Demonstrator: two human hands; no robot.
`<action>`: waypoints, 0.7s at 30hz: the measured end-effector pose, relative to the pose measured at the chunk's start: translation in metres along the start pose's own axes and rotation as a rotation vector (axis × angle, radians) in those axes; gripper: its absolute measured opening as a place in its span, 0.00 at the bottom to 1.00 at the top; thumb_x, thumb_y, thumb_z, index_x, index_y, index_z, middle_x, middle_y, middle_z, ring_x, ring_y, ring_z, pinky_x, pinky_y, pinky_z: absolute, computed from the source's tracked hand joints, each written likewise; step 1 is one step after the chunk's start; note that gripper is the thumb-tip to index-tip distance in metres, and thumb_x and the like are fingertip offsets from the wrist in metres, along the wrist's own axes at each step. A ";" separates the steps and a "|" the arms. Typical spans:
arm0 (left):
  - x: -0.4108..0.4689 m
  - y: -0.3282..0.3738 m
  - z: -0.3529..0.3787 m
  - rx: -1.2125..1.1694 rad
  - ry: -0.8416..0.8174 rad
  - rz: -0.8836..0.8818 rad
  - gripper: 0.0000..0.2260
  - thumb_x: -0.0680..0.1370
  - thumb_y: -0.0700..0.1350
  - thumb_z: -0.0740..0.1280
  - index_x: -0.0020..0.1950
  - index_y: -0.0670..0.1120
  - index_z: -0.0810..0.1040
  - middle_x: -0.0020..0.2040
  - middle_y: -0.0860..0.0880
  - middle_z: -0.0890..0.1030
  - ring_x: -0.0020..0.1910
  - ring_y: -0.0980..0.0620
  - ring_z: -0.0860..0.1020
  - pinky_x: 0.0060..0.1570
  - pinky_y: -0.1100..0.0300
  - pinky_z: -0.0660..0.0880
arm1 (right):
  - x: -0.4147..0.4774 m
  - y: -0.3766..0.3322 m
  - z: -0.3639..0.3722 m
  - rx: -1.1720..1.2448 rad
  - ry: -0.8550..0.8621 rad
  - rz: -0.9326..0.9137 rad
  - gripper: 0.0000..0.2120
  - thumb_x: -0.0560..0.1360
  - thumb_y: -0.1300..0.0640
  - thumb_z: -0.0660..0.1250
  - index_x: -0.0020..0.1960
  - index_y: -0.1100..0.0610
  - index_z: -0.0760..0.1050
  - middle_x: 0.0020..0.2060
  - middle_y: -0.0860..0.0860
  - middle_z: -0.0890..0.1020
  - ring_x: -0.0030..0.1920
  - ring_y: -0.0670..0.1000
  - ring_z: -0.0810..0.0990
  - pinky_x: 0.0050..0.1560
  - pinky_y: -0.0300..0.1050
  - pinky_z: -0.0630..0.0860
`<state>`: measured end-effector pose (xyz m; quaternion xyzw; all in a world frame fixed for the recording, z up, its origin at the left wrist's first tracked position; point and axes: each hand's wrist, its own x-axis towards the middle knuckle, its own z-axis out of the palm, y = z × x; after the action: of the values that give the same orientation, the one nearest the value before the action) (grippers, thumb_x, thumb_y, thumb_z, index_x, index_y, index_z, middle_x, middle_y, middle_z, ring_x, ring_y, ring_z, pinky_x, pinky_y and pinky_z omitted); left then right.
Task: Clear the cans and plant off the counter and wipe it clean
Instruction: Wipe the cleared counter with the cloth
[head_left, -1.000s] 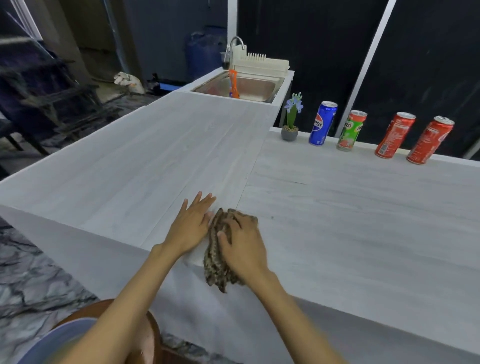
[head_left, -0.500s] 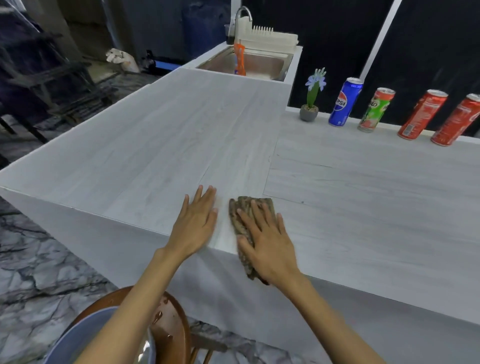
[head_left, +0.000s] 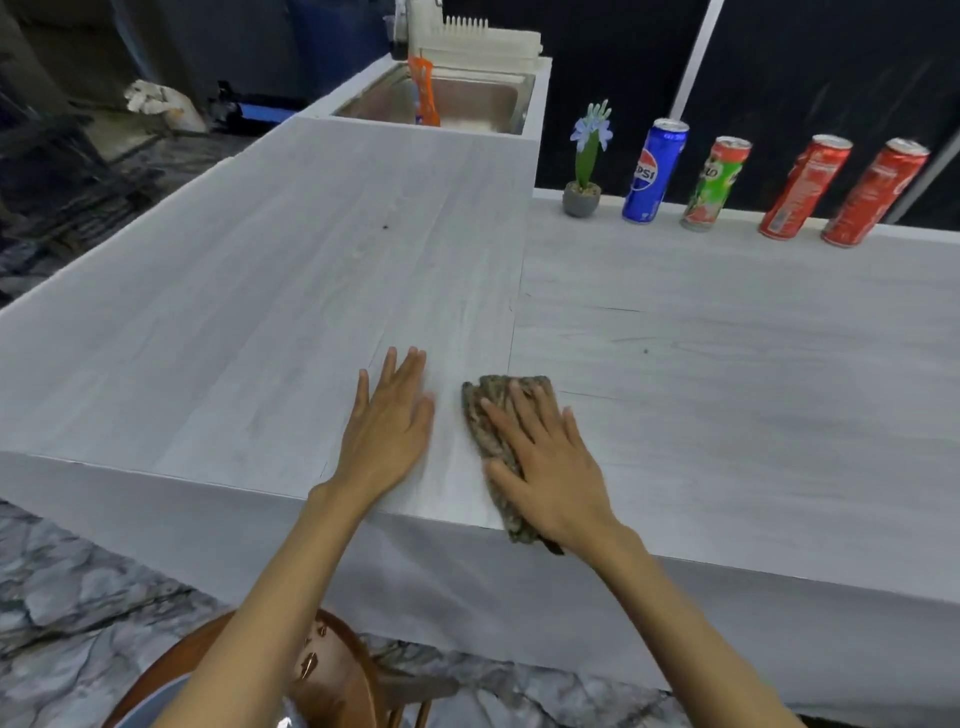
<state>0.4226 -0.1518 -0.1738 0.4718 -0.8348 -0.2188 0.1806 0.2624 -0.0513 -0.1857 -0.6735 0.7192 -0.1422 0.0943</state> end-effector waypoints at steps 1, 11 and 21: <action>0.006 0.005 0.004 0.010 -0.006 0.013 0.23 0.82 0.48 0.47 0.76 0.47 0.45 0.77 0.53 0.47 0.75 0.58 0.41 0.72 0.60 0.33 | -0.003 0.021 -0.010 -0.023 -0.003 0.056 0.38 0.66 0.35 0.33 0.75 0.43 0.42 0.76 0.47 0.41 0.75 0.47 0.35 0.72 0.46 0.33; 0.057 0.010 0.010 -0.073 0.045 -0.057 0.22 0.82 0.46 0.47 0.75 0.48 0.47 0.77 0.52 0.50 0.75 0.59 0.42 0.71 0.61 0.32 | 0.140 0.010 0.004 -0.003 -0.005 0.092 0.30 0.77 0.39 0.43 0.77 0.49 0.48 0.77 0.52 0.45 0.76 0.53 0.39 0.75 0.52 0.35; 0.110 0.005 0.008 -0.016 0.030 -0.129 0.22 0.82 0.48 0.47 0.76 0.48 0.48 0.77 0.52 0.49 0.75 0.58 0.42 0.71 0.60 0.32 | 0.179 0.128 -0.041 -0.068 -0.042 0.155 0.25 0.81 0.46 0.46 0.76 0.48 0.46 0.77 0.51 0.45 0.77 0.53 0.40 0.74 0.53 0.39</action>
<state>0.3609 -0.2431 -0.1670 0.5265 -0.7980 -0.2293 0.1824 0.1147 -0.2197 -0.1793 -0.6214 0.7716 -0.0957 0.0970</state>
